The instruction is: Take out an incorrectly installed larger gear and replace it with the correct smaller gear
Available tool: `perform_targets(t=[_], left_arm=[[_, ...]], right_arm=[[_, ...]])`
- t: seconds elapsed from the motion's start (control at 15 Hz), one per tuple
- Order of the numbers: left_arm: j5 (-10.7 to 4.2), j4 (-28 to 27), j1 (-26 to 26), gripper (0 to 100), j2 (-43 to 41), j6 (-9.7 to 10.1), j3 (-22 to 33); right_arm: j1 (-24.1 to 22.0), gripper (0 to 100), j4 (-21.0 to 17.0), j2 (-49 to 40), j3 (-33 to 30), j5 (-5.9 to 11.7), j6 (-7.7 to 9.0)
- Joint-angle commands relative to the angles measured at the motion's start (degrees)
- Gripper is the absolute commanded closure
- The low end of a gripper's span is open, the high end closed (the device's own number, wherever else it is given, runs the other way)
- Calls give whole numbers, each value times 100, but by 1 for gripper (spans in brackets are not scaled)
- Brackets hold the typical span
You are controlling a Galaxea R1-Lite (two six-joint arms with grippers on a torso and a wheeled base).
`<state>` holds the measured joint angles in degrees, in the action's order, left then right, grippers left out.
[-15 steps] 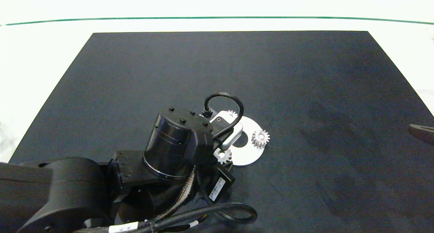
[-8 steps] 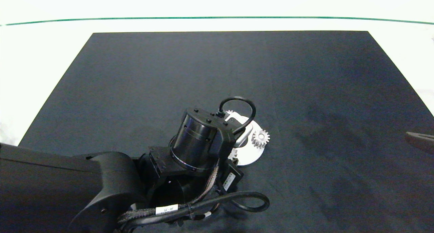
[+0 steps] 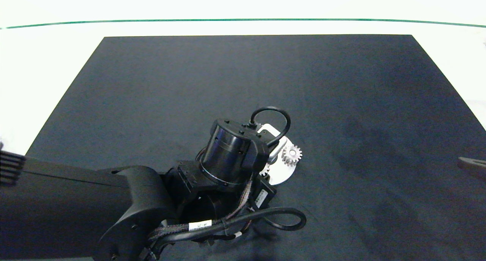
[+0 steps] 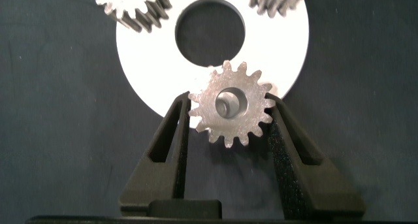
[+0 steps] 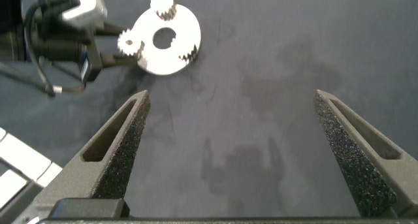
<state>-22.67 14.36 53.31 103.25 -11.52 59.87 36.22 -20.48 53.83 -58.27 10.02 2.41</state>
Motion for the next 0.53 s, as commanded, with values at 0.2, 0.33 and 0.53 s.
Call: perform_targets(t=[0.2, 0.33, 0.53], left_arm=[[-18, 5, -163, 81, -33, -105, 69], [-18, -30, -198, 81, -165, -122, 51], [-18, -30, -216, 81, -262, -114, -37]], right_arm=[[8, 0, -53, -4, -9, 0, 5], [78, 0, -53, 13, -9, 0, 5], [78, 0, -44, 31, -18, 0, -22]])
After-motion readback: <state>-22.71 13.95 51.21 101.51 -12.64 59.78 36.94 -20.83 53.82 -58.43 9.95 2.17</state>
